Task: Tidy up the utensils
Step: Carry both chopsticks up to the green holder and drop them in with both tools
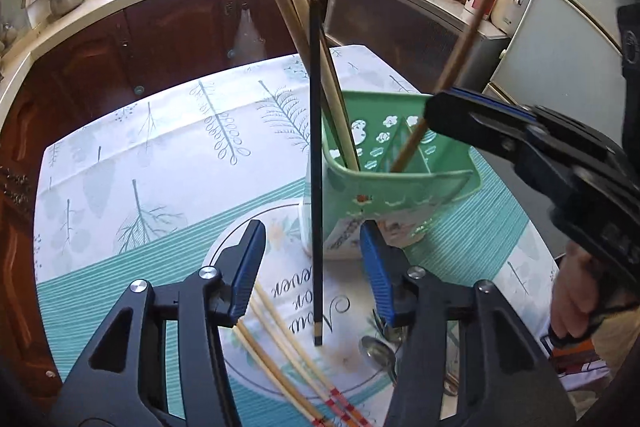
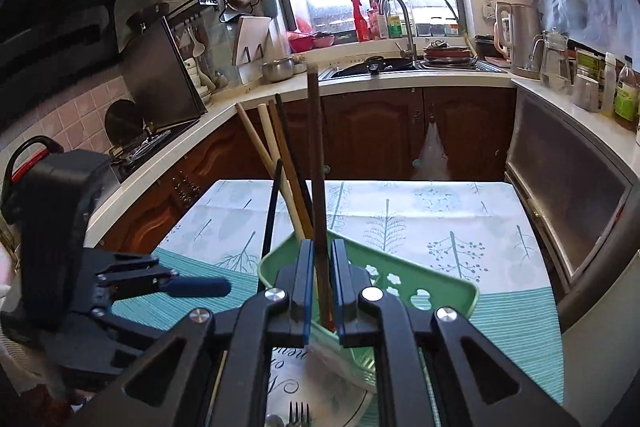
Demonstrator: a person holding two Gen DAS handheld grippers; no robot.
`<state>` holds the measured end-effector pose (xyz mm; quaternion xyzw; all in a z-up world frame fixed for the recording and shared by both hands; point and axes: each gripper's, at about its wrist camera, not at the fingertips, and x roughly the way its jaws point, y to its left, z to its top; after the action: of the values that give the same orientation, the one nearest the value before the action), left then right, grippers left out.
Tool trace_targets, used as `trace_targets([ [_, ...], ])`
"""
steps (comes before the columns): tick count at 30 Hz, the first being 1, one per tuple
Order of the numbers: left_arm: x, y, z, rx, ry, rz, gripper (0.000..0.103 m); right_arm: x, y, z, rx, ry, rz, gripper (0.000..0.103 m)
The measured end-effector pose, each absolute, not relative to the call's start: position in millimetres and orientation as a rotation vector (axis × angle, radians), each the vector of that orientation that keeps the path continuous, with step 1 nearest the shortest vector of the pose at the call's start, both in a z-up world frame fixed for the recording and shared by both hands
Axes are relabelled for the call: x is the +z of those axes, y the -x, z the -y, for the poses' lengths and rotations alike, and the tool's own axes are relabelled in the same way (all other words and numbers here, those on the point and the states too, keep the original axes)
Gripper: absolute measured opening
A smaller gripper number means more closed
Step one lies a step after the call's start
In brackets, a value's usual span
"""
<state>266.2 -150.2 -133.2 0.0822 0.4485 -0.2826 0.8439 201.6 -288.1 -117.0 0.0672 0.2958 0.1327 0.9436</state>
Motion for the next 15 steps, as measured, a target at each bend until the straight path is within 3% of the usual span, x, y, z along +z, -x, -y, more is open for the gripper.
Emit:
trace_targets([
  [4, -139.7, -274.2, 154.6, -0.625, -0.163, -0.97, 0.043, -116.7, -194.4, 291.8, 0.296, -0.177, -0.608, 0.009],
  [9, -153.0, -280.5, 155.0, -0.669, -0.136, -1.01, 0.013, -117.4, -191.7, 297.4, 0.306, -0.217, -0.613, 0.009],
  [11, -157.4, -281.9, 154.7, -0.661, -0.139, -1.015, 0.006, -117.3, -191.4, 298.8, 0.306, -0.226, -0.613, 0.009],
  [15, -159.3, -278.8, 149.9, -0.646, -0.131, -1.007, 0.004, -117.4, -193.1, 300.5, 0.307, -0.234, -0.614, 0.009],
])
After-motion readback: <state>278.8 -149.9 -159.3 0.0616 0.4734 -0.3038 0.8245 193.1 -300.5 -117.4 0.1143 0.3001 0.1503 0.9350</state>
